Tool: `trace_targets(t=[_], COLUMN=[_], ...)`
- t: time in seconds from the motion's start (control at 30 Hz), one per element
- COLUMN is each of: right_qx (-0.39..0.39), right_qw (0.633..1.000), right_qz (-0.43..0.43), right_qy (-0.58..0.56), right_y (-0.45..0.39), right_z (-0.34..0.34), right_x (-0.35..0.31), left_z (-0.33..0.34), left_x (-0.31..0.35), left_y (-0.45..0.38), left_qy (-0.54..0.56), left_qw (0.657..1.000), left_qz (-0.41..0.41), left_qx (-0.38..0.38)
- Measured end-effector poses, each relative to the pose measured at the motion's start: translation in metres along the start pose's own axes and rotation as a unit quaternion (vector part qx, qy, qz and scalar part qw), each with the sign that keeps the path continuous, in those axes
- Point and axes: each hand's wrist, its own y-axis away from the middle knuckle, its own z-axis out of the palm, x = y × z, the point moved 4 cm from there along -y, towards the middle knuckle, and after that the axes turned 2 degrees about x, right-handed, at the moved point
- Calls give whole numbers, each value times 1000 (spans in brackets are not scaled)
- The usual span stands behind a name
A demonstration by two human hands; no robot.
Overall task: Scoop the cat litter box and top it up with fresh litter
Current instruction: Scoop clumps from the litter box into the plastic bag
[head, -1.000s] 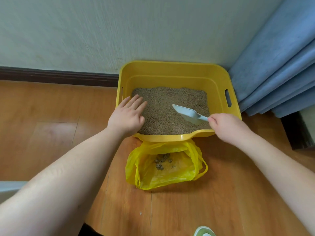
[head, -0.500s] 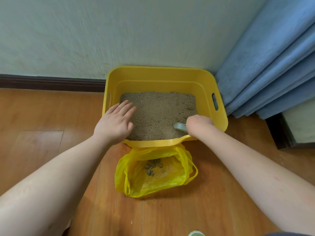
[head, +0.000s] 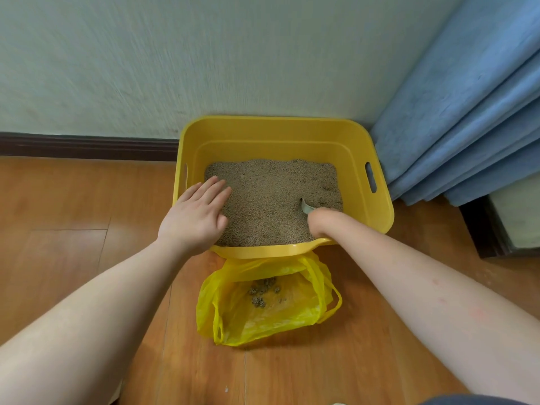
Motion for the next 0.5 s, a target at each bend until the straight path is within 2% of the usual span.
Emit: trace_targets(t=[0.13, 0.27, 0.33, 0.43, 0.5], right_qx=[5, 16, 0, -51, -94], right_qw=[992, 967, 950, 888, 883], right_qz=[65, 25, 28, 56, 75], right_qy=[-111, -251, -312, -453, -454], right_y=[-9, -10, -14, -29, -33], right_z=[3, 8, 11, 19, 26], right_x=[13, 33, 45, 54, 54], left_z=[2, 1, 1, 1, 1], left_x=[-1, -2, -2, -2, -2], left_y=[0, 1, 0, -1, -1], left_qy=[2, 0, -1, 5, 5], left_qw=[1000, 1000, 1000, 1000, 1000], left_qz=[-4, -10, -12, -14, -14], left_qx=[2, 2, 4, 4, 6])
